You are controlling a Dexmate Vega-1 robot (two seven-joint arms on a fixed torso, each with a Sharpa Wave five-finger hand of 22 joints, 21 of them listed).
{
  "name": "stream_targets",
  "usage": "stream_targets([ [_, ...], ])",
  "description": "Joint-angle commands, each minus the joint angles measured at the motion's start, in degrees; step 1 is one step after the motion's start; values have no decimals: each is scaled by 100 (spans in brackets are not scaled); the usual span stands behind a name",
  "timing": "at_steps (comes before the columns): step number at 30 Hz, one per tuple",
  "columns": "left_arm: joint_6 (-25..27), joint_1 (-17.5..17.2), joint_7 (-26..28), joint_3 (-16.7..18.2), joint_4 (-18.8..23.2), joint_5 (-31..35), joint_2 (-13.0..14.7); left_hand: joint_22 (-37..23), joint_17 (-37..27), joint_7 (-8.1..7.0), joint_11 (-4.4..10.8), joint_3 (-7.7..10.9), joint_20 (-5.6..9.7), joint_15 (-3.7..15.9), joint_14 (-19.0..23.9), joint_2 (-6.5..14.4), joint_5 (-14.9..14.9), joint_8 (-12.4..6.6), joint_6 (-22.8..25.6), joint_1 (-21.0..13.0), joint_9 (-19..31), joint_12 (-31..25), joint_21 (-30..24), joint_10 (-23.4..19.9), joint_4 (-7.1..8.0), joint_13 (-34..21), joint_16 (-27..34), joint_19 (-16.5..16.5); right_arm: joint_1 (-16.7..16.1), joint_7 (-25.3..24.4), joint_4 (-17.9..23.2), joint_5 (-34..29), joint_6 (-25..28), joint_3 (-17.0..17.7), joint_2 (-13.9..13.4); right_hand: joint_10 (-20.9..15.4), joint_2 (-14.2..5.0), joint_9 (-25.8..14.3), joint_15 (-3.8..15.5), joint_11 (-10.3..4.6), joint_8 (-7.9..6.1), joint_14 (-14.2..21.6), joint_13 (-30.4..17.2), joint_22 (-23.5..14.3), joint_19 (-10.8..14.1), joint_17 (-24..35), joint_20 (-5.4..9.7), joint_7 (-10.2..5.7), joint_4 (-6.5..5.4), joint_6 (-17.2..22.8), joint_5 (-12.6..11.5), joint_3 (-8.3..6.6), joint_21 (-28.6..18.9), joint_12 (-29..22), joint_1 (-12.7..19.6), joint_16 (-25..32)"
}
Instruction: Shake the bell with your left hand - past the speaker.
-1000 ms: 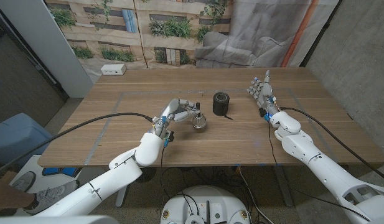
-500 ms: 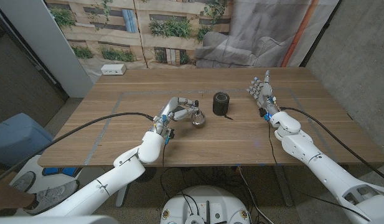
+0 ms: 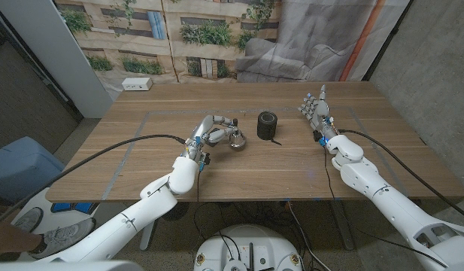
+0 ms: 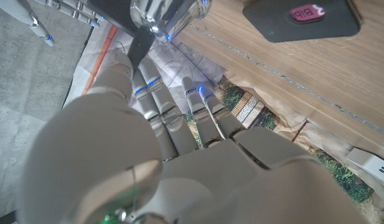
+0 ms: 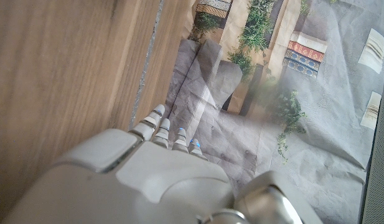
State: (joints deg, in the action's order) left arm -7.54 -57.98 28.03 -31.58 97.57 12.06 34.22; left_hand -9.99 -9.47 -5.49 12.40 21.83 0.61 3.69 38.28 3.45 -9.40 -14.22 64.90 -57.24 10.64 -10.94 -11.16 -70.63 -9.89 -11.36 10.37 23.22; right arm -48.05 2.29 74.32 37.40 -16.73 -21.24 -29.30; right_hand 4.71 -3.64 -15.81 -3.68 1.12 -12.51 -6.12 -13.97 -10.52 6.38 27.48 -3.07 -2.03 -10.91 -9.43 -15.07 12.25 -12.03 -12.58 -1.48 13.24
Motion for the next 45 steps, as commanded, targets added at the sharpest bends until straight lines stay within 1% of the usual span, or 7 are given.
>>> stream_targets([
  [1, -63, 151, 33, -52, -279, 33, -115, -8, -14, 56, 27, 10, 35, 758, 12, 40, -48, -22, 102, -22, 173, -17, -28, -29, 28, -6, 2, 4, 3, 7, -12, -1, -3, 0, 2, 23, -556, -17, -6, 19, -32, -24, -31, -17, 34, 22, -2, 4, 7, -47, -17, 34, -30, -25, 17, 20],
  [9, 121, 174, 4, -67, -350, -89, -196, -8, -15, 53, 24, -4, 40, 753, 4, 31, -47, -24, 104, -20, 173, -11, -27, -14, 28, -5, 3, 3, 2, 6, -10, 0, -2, 0, 1, 19, -555, -17, -18, 22, -31, -21, -31, -17, 32, 22, -2, 0, 7, -50, -17, 34, -29, -27, 17, 21],
  [28, 465, 120, -11, -145, -235, -189, -173, -8, -6, 58, 22, -22, 39, 713, -34, 6, -50, 5, 29, -8, 173, 12, -18, 63, 28, -5, -13, -24, 3, 9, -12, 2, -1, 2, 0, 24, -556, -17, 4, 16, -34, -25, -31, -17, 34, 22, -1, 1, 7, -42, -17, 35, -30, -25, 17, 19],
  [32, 509, 106, 50, -138, -218, -201, -190, -9, -2, 95, 14, -16, 12, 619, -12, 32, -63, 56, -98, 62, 173, 46, -17, 215, 67, -9, -9, -36, 4, 5, -12, -1, -1, -1, 3, 25, -556, -17, -3, 22, -32, -28, -31, -17, 35, 22, -6, 5, 7, -46, -17, 34, -30, -24, 17, 18],
  [33, 533, 98, 90, -133, -210, -189, -200, -10, 3, 103, 5, -3, -5, 612, -16, 38, -68, 65, -122, 74, 171, 61, -19, 290, 68, -11, -17, -35, 4, 5, -11, -2, -1, -1, 4, 25, -556, -17, -15, 27, -33, -33, -31, -17, 35, 22, -7, 5, 7, -43, -17, 34, -30, -24, 17, 16],
  [38, 580, 86, 171, -120, -188, -176, -202, -11, 10, 118, 5, 8, -54, 588, -44, 33, -73, 103, -219, 108, 169, 59, -18, 363, 70, -18, -31, -47, 2, 0, -8, -5, -2, -4, 6, 25, -556, -17, -8, 24, -32, -26, -31, -17, 35, 22, -5, 7, 7, -47, -17, 35, -30, -24, 17, 19],
  [45, 584, 82, 159, -111, -188, -200, -149, -13, 7, 136, -6, 14, -79, 585, -64, 10, -78, 160, -362, 139, 163, 83, -20, 619, 54, -26, -36, -55, 0, -1, -5, -5, -2, -4, 6, 24, -556, -17, -13, 22, -33, -21, -31, -18, 35, 22, -2, 6, 7, -45, -17, 35, -30, -25, 17, 21],
])
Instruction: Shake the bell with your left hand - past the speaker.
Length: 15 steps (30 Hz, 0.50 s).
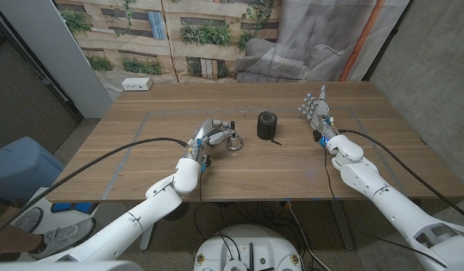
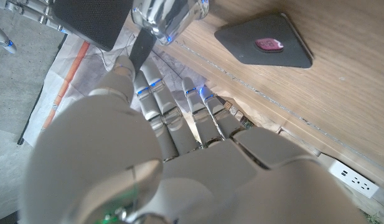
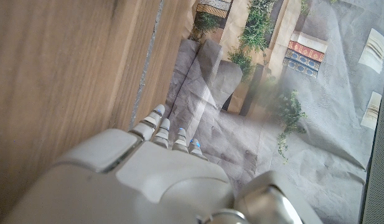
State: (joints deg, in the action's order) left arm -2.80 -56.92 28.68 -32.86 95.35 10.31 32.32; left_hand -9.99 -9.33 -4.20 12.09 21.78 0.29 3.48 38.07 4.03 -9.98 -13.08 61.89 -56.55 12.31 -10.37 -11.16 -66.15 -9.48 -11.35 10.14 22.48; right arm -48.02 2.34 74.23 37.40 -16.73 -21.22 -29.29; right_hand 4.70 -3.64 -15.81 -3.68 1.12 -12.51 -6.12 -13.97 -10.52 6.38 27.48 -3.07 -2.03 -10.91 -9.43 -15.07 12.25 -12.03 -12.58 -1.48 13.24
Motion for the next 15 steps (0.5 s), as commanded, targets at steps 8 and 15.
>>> stream_targets([
  [8, 201, -23, 44, 19, 51, -63, 84, -18, -7, -66, 29, -34, -83, 554, -116, -139, -20, 153, -402, 152, -15, 21, -14, 574, -1, -40, -14, -33, 0, -3, 4, -2, 1, -4, 2, 20, -556, -17, -7, 26, -33, -21, -31, -18, 33, 22, -5, 3, 7, -43, -16, 35, -29, -26, 17, 21],
  [15, 188, -6, -34, 13, 42, -107, 134, -19, -13, -10, -2, -104, -103, 536, -194, -204, -19, 193, -607, 231, -17, 13, 0, 769, 13, -51, -2, -107, -2, -1, 7, 2, 3, -1, -2, 19, -555, -17, -5, 9, -32, -28, -31, -18, 35, 22, -3, 8, 7, -46, -16, 35, -30, -27, 17, 18],
])
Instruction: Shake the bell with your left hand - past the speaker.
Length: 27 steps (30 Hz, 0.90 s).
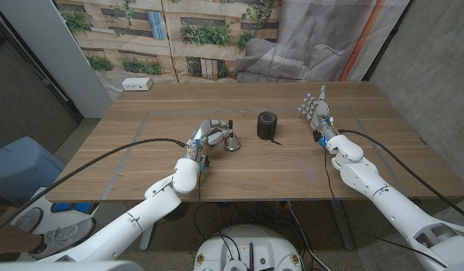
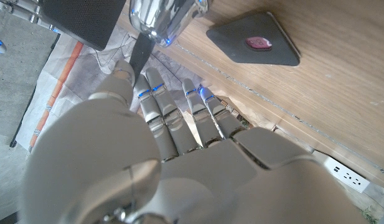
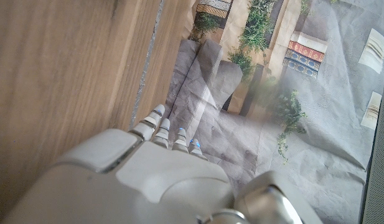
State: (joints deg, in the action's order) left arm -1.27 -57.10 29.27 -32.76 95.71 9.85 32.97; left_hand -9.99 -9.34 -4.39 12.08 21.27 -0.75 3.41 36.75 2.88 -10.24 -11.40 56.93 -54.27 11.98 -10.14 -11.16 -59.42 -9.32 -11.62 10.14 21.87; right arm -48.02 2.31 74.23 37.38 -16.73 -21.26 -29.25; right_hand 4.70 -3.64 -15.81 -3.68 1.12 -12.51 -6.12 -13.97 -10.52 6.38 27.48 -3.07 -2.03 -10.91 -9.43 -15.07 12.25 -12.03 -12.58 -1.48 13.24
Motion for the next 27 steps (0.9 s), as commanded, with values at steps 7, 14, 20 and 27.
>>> stream_targets([
  [7, -4, 42, -176, -18, -20, -92, 107, -20, -15, -18, -10, -98, -10, 476, -213, -130, 1, 60, -375, 47, 13, 11, 10, 424, -3, -31, -12, -129, -6, 2, 11, 5, 4, 5, -9, 17, -555, -17, -5, 17, -32, -30, -31, -18, 33, 22, 0, 5, 7, -46, -16, 35, -29, -27, 17, 18],
  [14, -73, 55, -280, -18, -31, -155, 154, -9, -19, -32, -76, -196, -46, 377, -607, -227, -3, 98, -938, 123, -24, 13, 31, 1151, 1, 3, -28, -319, -12, -3, 20, 4, 6, 5, -11, 18, -556, -17, -16, 19, -31, -27, -31, -18, 33, 22, -4, 5, 7, -50, -16, 35, -29, -27, 17, 19],
  [20, -119, 68, -438, 4, 7, -212, 258, -3, -23, -24, -77, -299, -55, 303, -823, -335, 4, 102, -1254, 242, -64, 19, 52, 1601, 22, 42, -30, -484, -13, -5, 24, 4, 8, 5, -11, 16, -555, -17, -12, 20, -33, -26, -31, -18, 33, 22, -5, 8, 7, -44, -16, 35, -30, -28, 17, 19],
  [27, -120, 19, -676, 96, 106, -381, 436, 9, -27, 59, -241, -429, -117, 162, -1183, -448, 10, 119, -1716, 444, -111, 20, 75, 2122, 58, 69, -30, -778, -14, -6, 25, 3, 8, 5, -11, 18, -556, -17, -7, 25, -33, -25, -31, -18, 32, 22, -6, 5, 7, -44, -16, 35, -29, -27, 17, 19],
])
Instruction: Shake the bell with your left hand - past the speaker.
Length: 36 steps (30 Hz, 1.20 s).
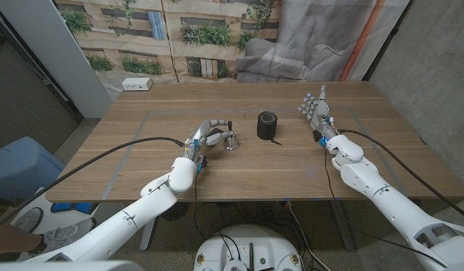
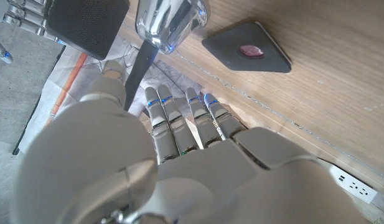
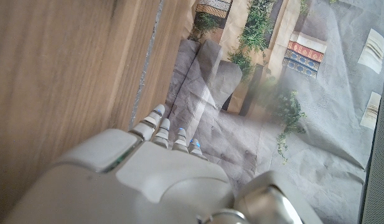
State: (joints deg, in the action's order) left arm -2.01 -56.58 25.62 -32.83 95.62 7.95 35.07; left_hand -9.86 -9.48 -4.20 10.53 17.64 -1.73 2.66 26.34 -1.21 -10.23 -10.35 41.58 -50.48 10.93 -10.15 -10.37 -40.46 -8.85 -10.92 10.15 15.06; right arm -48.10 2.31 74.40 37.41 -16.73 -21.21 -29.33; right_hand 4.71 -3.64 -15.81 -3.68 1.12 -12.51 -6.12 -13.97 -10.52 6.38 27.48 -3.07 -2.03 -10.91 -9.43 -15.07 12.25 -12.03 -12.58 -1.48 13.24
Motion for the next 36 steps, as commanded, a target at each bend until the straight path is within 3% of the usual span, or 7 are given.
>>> stream_targets([
  [1, -65, -38, -347, 118, 116, -227, 248, -3, -13, 50, -97, -70, -27, 230, -167, -43, 8, 15, -210, 71, -9, 21, -1, 264, 11, 0, -32, -120, -5, -5, 5, 0, 7, 0, -2, 20, -556, -17, 0, 24, -34, -27, -31, -18, 33, 22, -9, 8, 7, -42, -16, 35, -29, -26, 17, 19],
  [12, -440, -5, -642, 227, 25, -459, 410, 7, -14, 221, -252, -262, -105, 73, -675, -251, 13, 34, -857, 385, -57, 5, 17, 940, 51, 44, -44, -522, 1, -2, -4, 1, 7, 1, -1, 18, -557, -17, -3, 23, -32, -22, -31, -18, 34, 22, -5, -2, 7, -45, -16, 35, -30, -27, 17, 21],
  [18, -700, 50, -956, 262, -83, -644, 509, 11, -15, 327, -450, -402, -93, -39, -1080, -351, 28, 50, -1406, 709, -68, 35, 15, 1518, 108, 60, -48, -793, -2, -1, 0, 2, 7, 1, -3, 25, -556, -17, -13, 18, -32, -30, -31, -18, 35, 22, -5, 1, 7, -45, -16, 35, -30, -24, 17, 17],
  [20, -716, 71, -1064, 265, -97, -689, 543, 13, -16, 351, -493, -431, -47, -96, -1220, -358, 29, 51, -1573, 796, -71, 30, 30, 1682, 121, 64, -51, -925, -2, -1, -2, 2, 6, 1, -2, 27, -556, -17, -4, 18, -32, -27, -31, -18, 34, 22, -3, -3, 7, -46, -16, 35, -30, -23, 17, 19],
  [25, -989, 123, -1273, 286, -250, -836, 570, 28, -11, 426, -579, -491, 288, -157, -1488, -393, 32, 29, -1810, 970, -76, 16, 48, 1916, 138, 70, -56, -1186, -2, -27, -2, -8, 5, 2, 4, 26, -556, -17, -1, 8, -33, -26, -31, -18, 35, 22, -1, 7, 7, -43, -16, 35, -30, -24, 17, 19],
  [29, -1184, 135, -1449, 343, -350, -1060, 568, 27, -11, 546, -766, -562, 361, -238, -1810, -371, 21, 49, -2266, 1246, -80, 45, 29, 2443, 198, 76, -45, -1402, -5, -28, 4, -6, 8, 4, 0, 22, -556, -17, 0, 20, -33, -24, -31, -18, 36, 22, -3, 7, 7, -44, -16, 35, -30, -25, 17, 20],
  [36, -1541, 91, -1482, 494, -549, -1329, 499, 24, -12, 620, -1015, -621, 411, -301, -2022, -274, 6, 62, -2638, 1554, -84, 32, 9, 2770, 299, 80, -38, -1499, -10, -36, 16, -9, 12, 3, 0, 21, -556, -17, 4, 16, -30, -24, -31, -18, 35, 22, -3, 5, 7, -52, -16, 35, -30, -26, 17, 20],
])
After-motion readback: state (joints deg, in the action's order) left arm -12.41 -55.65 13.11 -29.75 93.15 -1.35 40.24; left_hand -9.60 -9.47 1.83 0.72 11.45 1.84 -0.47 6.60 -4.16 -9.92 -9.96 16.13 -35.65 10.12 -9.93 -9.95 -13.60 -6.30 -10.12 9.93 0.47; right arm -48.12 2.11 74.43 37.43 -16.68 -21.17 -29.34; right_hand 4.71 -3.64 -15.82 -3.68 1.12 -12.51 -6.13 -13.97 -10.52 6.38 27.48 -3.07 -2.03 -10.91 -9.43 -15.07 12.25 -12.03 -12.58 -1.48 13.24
